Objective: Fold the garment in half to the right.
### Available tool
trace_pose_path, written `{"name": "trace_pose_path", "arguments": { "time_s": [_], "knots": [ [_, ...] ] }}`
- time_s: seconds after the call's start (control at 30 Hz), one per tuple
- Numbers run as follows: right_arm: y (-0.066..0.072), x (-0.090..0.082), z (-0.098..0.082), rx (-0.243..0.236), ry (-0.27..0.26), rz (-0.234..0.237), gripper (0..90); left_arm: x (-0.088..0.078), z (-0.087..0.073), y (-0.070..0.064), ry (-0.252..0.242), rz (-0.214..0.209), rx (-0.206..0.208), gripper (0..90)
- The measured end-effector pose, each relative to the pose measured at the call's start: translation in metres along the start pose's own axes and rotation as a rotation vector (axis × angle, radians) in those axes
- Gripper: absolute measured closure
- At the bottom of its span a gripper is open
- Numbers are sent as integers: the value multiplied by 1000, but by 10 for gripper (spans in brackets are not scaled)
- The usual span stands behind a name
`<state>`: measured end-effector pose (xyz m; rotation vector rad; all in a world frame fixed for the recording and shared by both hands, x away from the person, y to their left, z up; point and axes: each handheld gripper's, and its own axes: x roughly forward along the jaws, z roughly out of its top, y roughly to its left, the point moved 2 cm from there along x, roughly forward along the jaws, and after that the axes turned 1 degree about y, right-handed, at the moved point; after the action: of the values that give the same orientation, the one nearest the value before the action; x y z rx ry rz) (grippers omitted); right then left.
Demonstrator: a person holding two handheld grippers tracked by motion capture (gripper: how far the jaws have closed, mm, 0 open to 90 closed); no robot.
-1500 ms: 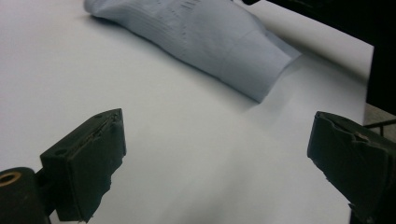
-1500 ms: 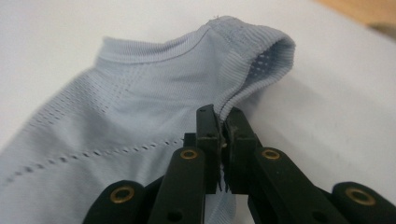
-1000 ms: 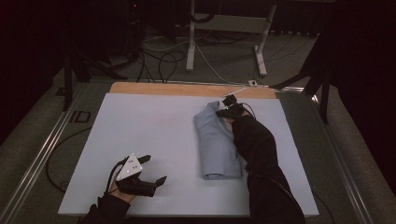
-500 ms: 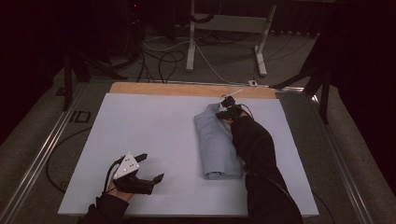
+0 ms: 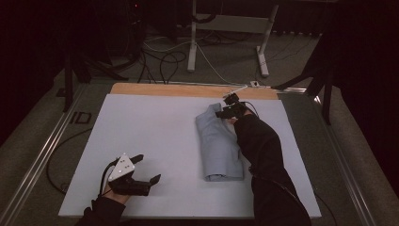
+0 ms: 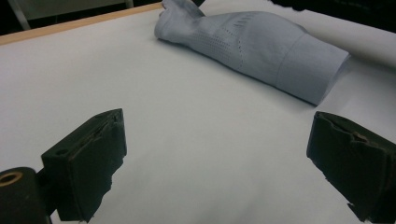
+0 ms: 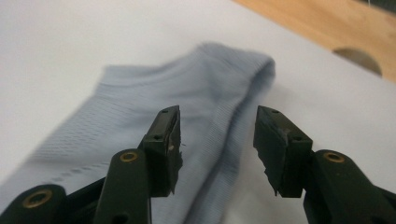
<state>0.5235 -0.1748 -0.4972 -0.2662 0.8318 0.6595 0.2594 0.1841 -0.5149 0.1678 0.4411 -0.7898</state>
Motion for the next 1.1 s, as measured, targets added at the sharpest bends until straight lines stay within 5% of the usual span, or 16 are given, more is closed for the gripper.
{"name": "trace_pose_path", "arguments": {
  "time_s": [0.07, 0.17, 0.27, 0.5, 0.6, 0.93, 1.1],
  "knots": [
    [4, -4, 2, -3, -10, 6, 563, -3, -3, 2, 4, 10, 0, 57],
    [6, -3, 5, -25, -14, -15, 765, -5, -7, 3, -2, 22, -9, 57],
    [4, 5, 6, 11, -12, -16, 897, -5, -9, 2, -5, 33, -3, 57],
    [7, 33, 2, -5, 69, -27, 900, -6, -7, 2, -16, 38, 10, 56],
    [3, 41, -2, 37, 71, -27, 900, -5, -9, 3, -13, 41, 3, 56],
    [3, 40, 0, 28, 71, -44, 900, -5, -8, 3, -15, 41, 2, 57],
    [11, 22, 4, -16, 43, -32, 900, -7, -7, 5, -19, 48, -1, 57]
  ]
}}
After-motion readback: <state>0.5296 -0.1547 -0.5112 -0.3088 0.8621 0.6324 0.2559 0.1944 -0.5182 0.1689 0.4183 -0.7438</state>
